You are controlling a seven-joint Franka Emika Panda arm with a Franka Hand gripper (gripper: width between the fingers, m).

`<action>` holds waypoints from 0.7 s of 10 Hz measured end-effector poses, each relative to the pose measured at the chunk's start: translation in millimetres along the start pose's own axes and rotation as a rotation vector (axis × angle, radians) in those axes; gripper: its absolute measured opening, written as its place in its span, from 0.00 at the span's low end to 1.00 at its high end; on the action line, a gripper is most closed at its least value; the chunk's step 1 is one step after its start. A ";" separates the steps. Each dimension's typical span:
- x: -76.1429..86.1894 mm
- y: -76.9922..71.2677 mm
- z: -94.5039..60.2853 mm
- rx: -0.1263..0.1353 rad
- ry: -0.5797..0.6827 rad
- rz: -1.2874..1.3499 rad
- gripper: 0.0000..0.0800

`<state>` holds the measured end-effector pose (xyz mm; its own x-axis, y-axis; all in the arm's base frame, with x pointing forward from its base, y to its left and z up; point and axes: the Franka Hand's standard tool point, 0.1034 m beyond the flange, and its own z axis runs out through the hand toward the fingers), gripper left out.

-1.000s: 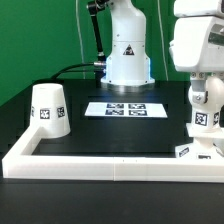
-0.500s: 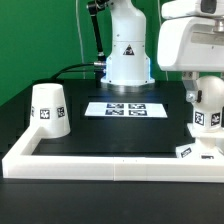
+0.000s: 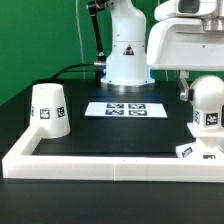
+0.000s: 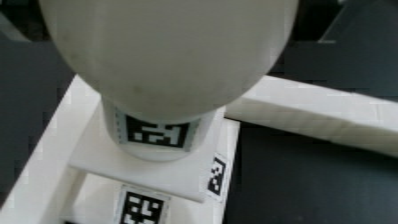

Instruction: Assemble lamp

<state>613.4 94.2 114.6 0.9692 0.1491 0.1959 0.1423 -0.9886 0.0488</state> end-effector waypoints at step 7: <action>1.9 7.2 0.6 0.011 0.053 0.447 0.73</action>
Offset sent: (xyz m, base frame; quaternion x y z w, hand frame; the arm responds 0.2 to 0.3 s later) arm 0.0000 0.0000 0.0000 0.0000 0.0000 0.1938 0.9810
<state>616.4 87.3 114.7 0.9244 -0.2921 0.2451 -0.2856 -0.9563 -0.0627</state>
